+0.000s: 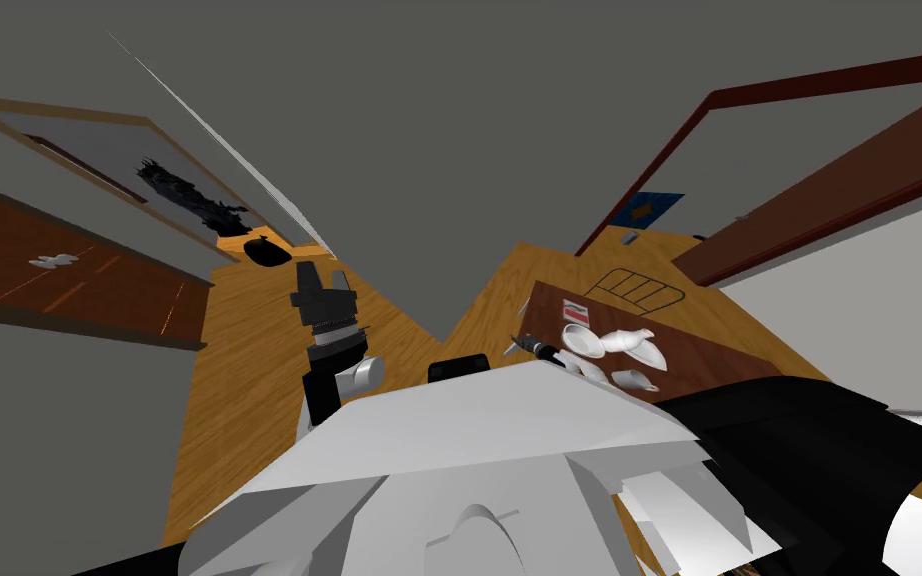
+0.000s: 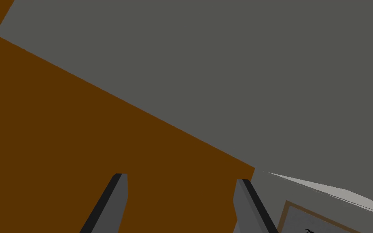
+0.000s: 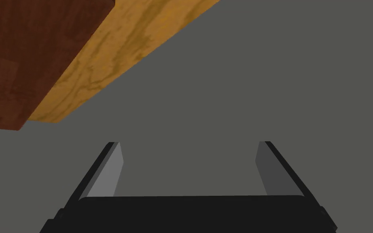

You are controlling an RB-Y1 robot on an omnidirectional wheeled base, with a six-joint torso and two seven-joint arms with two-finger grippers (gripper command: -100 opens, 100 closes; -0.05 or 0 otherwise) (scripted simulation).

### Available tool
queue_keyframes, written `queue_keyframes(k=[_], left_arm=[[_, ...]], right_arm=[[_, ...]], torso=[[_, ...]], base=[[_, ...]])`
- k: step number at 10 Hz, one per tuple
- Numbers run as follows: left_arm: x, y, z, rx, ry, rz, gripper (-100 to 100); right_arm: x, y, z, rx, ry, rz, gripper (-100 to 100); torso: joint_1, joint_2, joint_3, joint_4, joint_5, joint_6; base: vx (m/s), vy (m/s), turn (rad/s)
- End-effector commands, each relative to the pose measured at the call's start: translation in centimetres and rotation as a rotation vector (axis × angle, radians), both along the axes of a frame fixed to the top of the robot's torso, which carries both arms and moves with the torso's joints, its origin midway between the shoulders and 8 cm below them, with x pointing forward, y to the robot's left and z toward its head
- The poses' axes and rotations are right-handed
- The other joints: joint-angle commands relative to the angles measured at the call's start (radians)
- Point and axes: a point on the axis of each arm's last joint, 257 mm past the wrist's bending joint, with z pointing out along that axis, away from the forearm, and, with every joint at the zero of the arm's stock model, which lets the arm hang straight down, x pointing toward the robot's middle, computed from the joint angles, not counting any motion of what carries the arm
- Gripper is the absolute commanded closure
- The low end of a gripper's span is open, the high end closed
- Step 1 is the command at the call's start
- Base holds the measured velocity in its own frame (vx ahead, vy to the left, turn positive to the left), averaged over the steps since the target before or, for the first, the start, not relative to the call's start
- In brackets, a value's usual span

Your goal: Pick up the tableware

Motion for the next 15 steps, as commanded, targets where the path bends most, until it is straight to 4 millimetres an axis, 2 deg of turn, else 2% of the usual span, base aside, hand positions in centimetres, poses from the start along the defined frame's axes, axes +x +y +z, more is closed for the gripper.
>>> queue_keyframes(k=[1, 2, 4, 5, 6, 7, 8, 10, 12, 13, 14, 15], left_arm=[[0.0, 0.0, 0.0, 0.000, 0.000, 0.000, 0], [0.0, 0.0, 0.0, 0.000, 0.000, 0.000, 0], [0.0, 0.0, 0.0, 0.000, 0.000, 0.000, 0], [0.0, 0.0, 0.0, 0.000, 0.000, 0.000, 0], [0.0, 0.0, 0.0, 0.000, 0.000, 0.000, 0], [0.0, 0.0, 0.0, 0.000, 0.000, 0.000, 0], [0.0, 0.0, 0.0, 0.000, 0.000, 0.000, 0], [0.0, 0.0, 0.0, 0.000, 0.000, 0.000, 0], [0.0, 0.0, 0.0, 0.000, 0.000, 0.000, 0], [0.0, 0.0, 0.0, 0.000, 0.000, 0.000, 0], [0.0, 0.0, 0.0, 0.000, 0.000, 0.000, 0], [0.0, 0.0, 0.0, 0.000, 0.000, 0.000, 0]], right_arm=[[-1.2, -1.3, -0.8, -0.041, 0.031, 0.011, -100], [-2.8, -3.0, -1.8, -0.102, 0.075, 0.042, -100], [-3.2, -3.5, -2.1, -0.109, 0.085, 0.036, -100], [-4.9, -5.1, -2.9, -0.167, 0.129, 0.067, -100], [-5.2, -5.6, -3.1, -0.173, 0.137, 0.061, -100], [-6.7, -7.0, -3.7, -0.224, 0.176, 0.095, -100], [-7.2, -7.6, -4.0, -0.233, 0.189, 0.087, -100], [-10.9, -11.0, -5.1, -0.332, 0.281, 0.141, -100], [-11.3, -11.4, -5.2, -0.337, 0.289, 0.137, -100], [-12.7, -12.4, -5.5, -0.373, 0.324, 0.168, -100], [-13.2, -13.0, -5.6, -0.381, 0.335, 0.161, -100], [-15.0, -14.4, -5.9, -0.418, 0.377, 0.186, -100]], torso=[[0.000, 0.000, 0.000, 0.000, 0.000, 0.000], [0.001, 0.000, 0.000, 0.000, 0.000, 0.000], [0.000, 0.001, 0.001, 0.000, 0.000, 0.000], [0.002, 0.001, 0.000, 0.000, 0.000, 0.000], [0.001, 0.001, 0.000, 0.000, 0.000, 0.000], [0.000, 0.001, 0.000, 0.000, 0.000, 0.000], [-0.001, 0.001, 0.000, 0.000, 0.000, 0.000], [-0.001, 0.001, 0.000, 0.000, 0.000, 0.000], [-0.004, 0.002, 0.001, 0.000, -0.001, 0.001], [-0.001, 0.001, 0.001, 0.000, -0.001, 0.000], [-0.001, 0.000, 0.000, 0.000, 0.000, 0.000], [0.000, 0.001, 0.000, 0.000, 0.000, 0.000]], base=[[0.014, -0.041, 0.081], [0.005, -0.050, 0.132], [0.011, -0.036, 0.034], [0.015, -0.046, 0.106], [0.014, -0.053, 0.072], [0.009, -0.063, 0.126], [0.007, -0.066, 0.068], [0.006, -0.094, 0.141], [-0.003, -0.082, 0.023], [0.014, -0.059, 0.090], [0.006, -0.063, 0.062], [0.005, -0.093, 0.084]])
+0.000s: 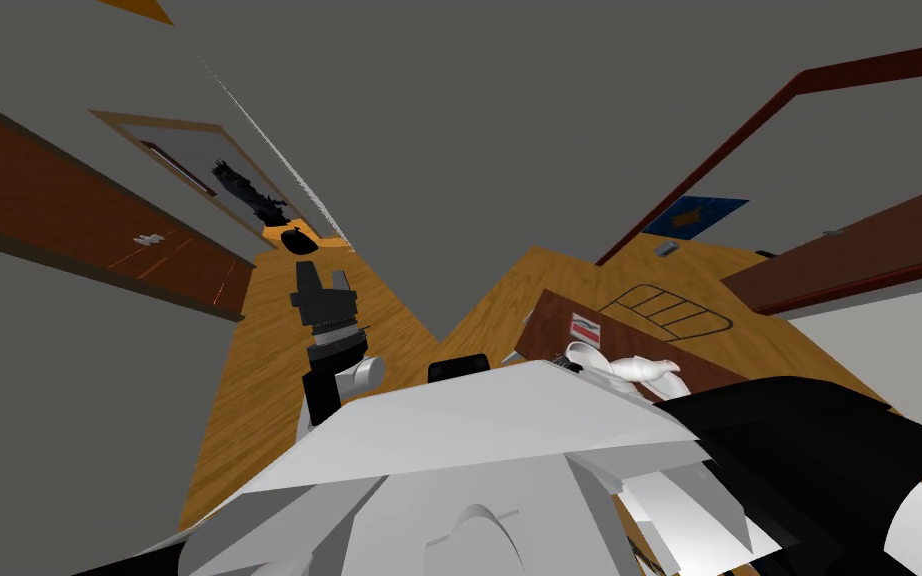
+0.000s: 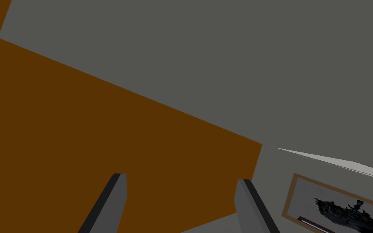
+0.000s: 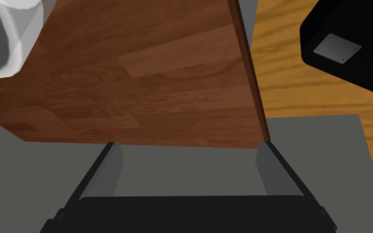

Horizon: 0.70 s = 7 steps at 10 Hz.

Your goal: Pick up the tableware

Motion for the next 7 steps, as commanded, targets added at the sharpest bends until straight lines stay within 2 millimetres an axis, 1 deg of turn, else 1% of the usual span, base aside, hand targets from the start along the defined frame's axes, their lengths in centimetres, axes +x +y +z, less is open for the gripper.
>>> queue_keyframes(k=[1, 2, 3, 4, 5, 7], left_arm=[[0.0, 0.0, 0.0, 0.000, 0.000, 0.000, 0], [0.0, 0.0, 0.0, 0.000, 0.000, 0.000, 0], [0.0, 0.0, 0.0, 0.000, 0.000, 0.000, 0], [0.0, 0.0, 0.0, 0.000, 0.000, 0.000, 0], [0.0, 0.0, 0.0, 0.000, 0.000, 0.000, 0], [0.0, 0.0, 0.0, 0.000, 0.000, 0.000, 0]], right_arm=[[-1.3, -1.3, -0.1, -0.024, 0.026, 0.008, -100], [-1.3, -1.3, -0.1, -0.024, 0.026, 0.008, -100], [-3.1, -2.5, -0.4, -0.057, 0.068, 0.029, -100], [-3.1, -2.5, -0.4, -0.057, 0.068, 0.029, -100], [-4.8, -3.6, -0.6, -0.084, 0.108, 0.047, -100], [-7.7, -5.0, -0.9, -0.122, 0.176, 0.080, -100]], torso=[[0.000, 0.000, 0.000, 0.000, 0.000, 0.000], [0.000, 0.000, 0.000, 0.000, 0.000, 0.000], [0.003, 0.001, 0.000, 0.000, 0.000, 0.000], [0.002, 0.001, 0.000, 0.000, 0.001, 0.000], [0.002, 0.001, 0.000, 0.000, 0.000, 0.000], [-0.002, 0.001, 0.001, 0.000, -0.001, 0.000]], base=[[-0.001, -0.086, 0.049], [-0.005, -0.035, -0.012], [-0.002, -0.055, 0.059], [-0.003, -0.061, 0.051], [0.000, -0.087, 0.070], [-0.023, -0.137, 0.095]])
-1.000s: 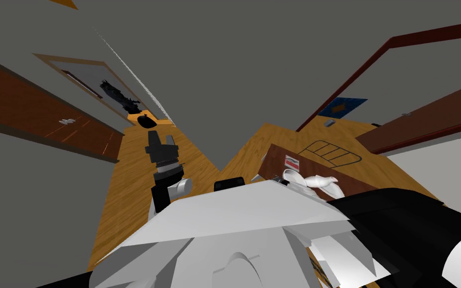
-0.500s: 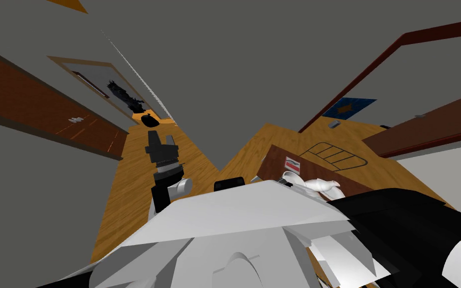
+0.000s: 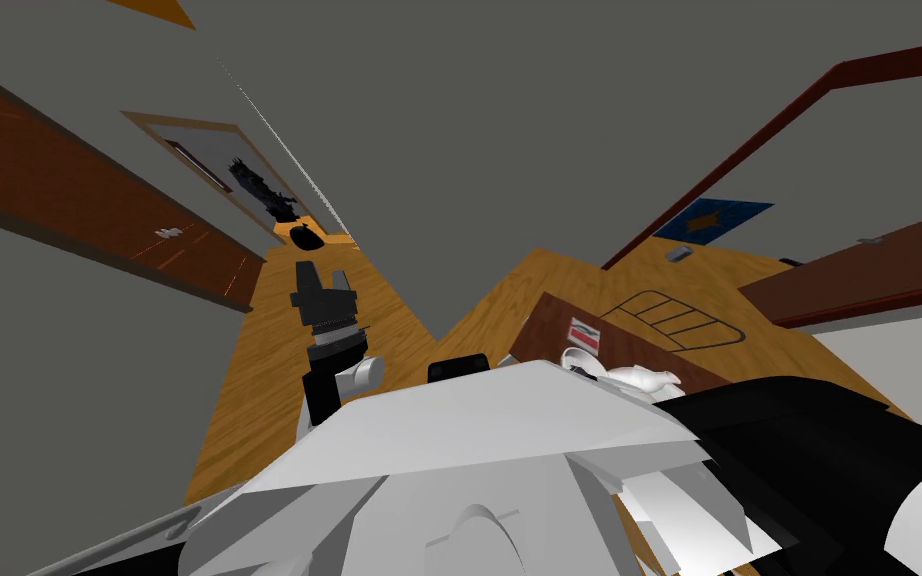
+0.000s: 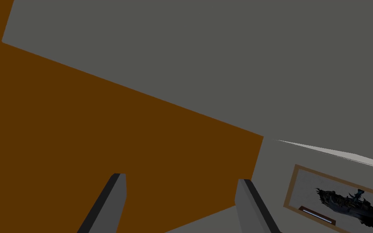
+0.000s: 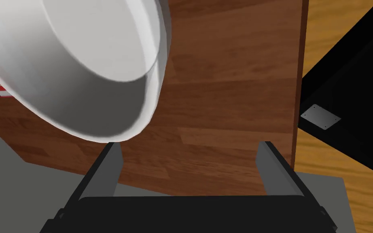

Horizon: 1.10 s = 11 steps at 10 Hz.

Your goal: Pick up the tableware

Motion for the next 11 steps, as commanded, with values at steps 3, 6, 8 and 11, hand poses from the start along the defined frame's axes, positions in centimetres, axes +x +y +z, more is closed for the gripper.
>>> queue_keyframes(k=[3, 6, 8, 11], left_arm=[[0.0, 0.0, 0.0, 0.000, 0.000, 0.000, 0], [0.0, 0.0, 0.0, 0.000, 0.000, 0.000, 0], [0.0, 0.0, 0.0, 0.000, 0.000, 0.000, 0], [0.0, 0.0, 0.0, 0.000, 0.000, 0.000, 0]], right_arm=[[-4.3, -0.8, -0.8, -0.034, 0.100, 0.047, -100], [-3.4, 0.0, -1.5, -0.033, 0.088, 0.031, -100], [-3.4, 0.7, -2.2, -0.033, 0.090, 0.024, -100], [-3.2, 1.3, -2.6, -0.033, 0.091, 0.020, -100]], torso=[[0.000, -0.001, -0.001, 0.000, 0.000, 0.000], [0.008, -0.002, -0.001, 0.000, 0.001, 0.000], [0.005, -0.002, -0.001, 0.000, 0.001, 0.000], [0.006, -0.002, -0.001, 0.000, 0.001, 0.000]], base=[[-0.015, -0.126, 0.059], [-0.007, -0.038, 0.025], [-0.010, -0.070, 0.045], [-0.009, -0.047, 0.030]])
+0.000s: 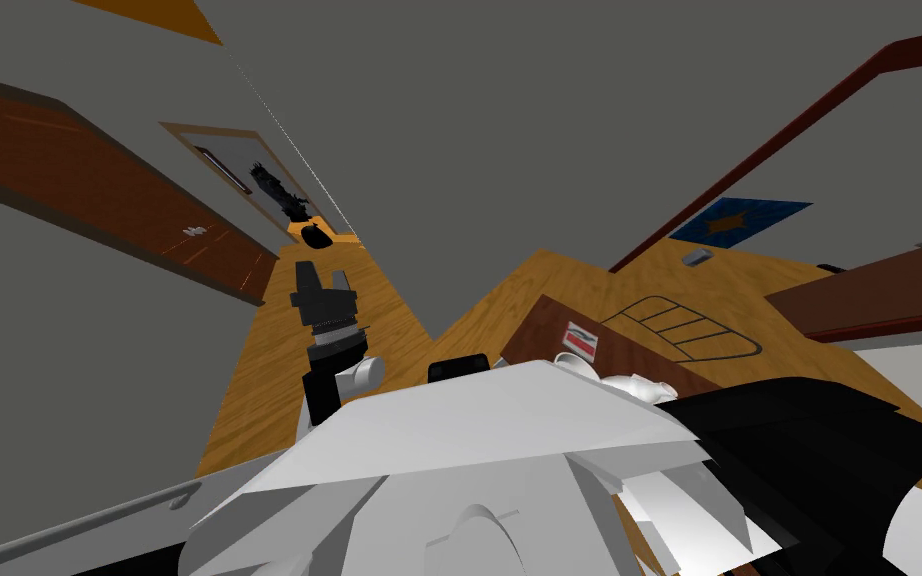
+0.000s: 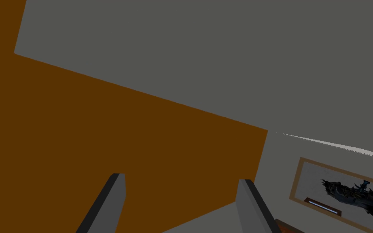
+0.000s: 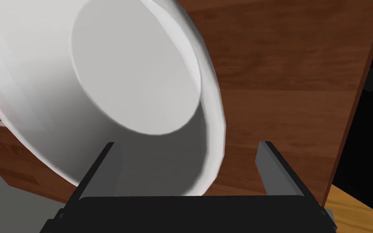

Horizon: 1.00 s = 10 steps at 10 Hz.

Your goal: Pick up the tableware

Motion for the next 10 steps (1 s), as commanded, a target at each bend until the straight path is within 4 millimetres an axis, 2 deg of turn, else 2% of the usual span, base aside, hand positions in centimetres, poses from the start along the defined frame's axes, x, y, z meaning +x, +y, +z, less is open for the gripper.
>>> queue_keyframes(k=[1, 5, 6, 7, 9, 10], left_arm=[[0.0, 0.0, 0.0, 0.000, 0.000, 0.000, 0], [0.0, 0.0, 0.0, 0.000, 0.000, 0.000, 0], [0.0, 0.0, 0.0, 0.000, 0.000, 0.000, 0], [0.0, 0.0, 0.0, 0.000, 0.000, 0.000, 0], [0.0, 0.0, 0.0, 0.000, 0.000, 0.000, 0], [0.0, 0.0, 0.0, 0.000, 0.000, 0.000, 0]], right_arm=[[0.0, 0.0, 0.0, 0.000, 0.000, 0.000, 100], [0.0, 0.1, 0.0, 0.002, -0.001, -0.001, 100], [0.0, 0.1, 0.0, 0.003, -0.001, -0.002, 0], [-0.2, -1.1, 0.9, 0.001, -0.003, 0.009, 100], [-0.3, -2.2, 2.0, 0.002, -0.005, 0.020, 100], [-0.1, -2.0, 1.6, 0.000, -0.004, 0.015, 100]], torso=[[0.000, 0.000, 0.000, 0.000, 0.000, 0.000], [0.002, -0.001, -0.001, 0.000, 0.001, -0.001], [0.003, -0.001, -0.001, 0.000, 0.002, -0.001], [0.003, -0.001, 0.000, 0.000, 0.002, -0.001], [0.011, -0.002, -0.001, -0.001, 0.004, 0.000], [0.011, -0.001, -0.001, -0.001, 0.005, 0.000]], base=[[0.000, 0.000, 0.000], [-0.001, 0.001, -0.003], [0.000, 0.000, 0.000], [0.016, 0.069, -0.075], [0.019, 0.114, -0.079], [0.003, 0.036, -0.017]])
